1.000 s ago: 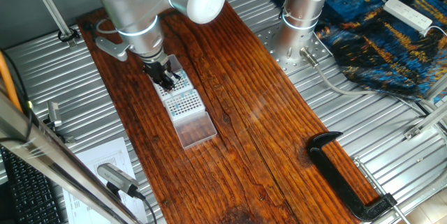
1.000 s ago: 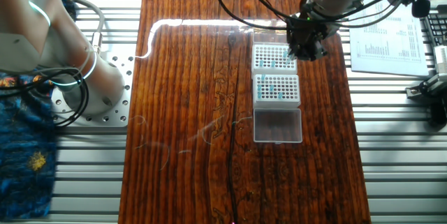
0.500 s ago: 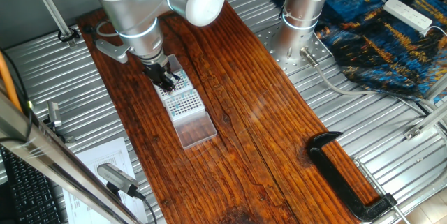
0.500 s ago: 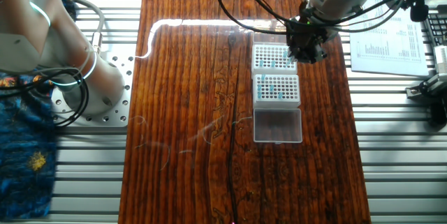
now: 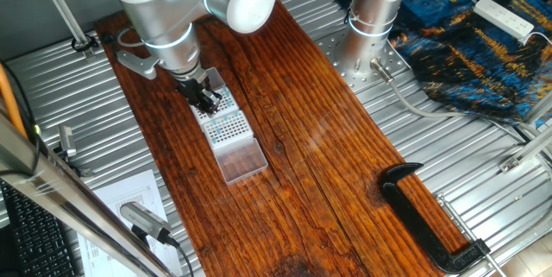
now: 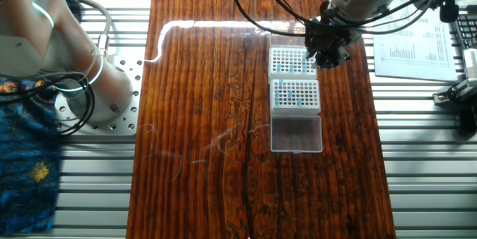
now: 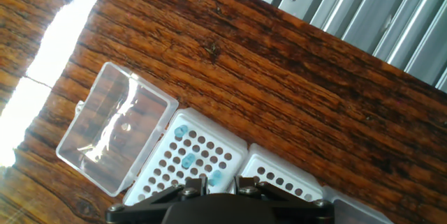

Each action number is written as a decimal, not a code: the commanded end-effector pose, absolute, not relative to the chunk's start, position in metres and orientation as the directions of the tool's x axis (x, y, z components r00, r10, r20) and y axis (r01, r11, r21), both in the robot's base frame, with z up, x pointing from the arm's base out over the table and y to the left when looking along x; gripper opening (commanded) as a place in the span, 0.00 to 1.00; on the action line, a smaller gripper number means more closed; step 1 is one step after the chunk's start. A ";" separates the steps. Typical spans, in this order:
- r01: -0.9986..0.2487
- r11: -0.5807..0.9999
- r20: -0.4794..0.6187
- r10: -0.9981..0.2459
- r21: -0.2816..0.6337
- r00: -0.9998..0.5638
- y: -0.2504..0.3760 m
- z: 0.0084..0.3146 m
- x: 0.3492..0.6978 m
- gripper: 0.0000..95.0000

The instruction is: Transfer all medium pipette tips from one holder to another

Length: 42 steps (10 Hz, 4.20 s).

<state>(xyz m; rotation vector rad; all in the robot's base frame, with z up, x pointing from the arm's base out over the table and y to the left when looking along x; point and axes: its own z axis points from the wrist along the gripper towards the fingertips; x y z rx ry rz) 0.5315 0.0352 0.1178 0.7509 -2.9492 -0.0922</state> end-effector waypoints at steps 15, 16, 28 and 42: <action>-0.490 0.870 0.066 -0.493 0.059 -0.867 -0.043 0.082 0.517 0.20; -0.492 0.869 0.066 -0.495 0.058 -0.867 -0.043 0.081 0.516 0.20; -0.493 0.869 0.075 -0.494 0.035 -0.866 -0.043 0.075 0.501 0.00; -0.494 0.868 0.081 -0.497 0.053 -0.864 -0.010 0.191 0.516 0.00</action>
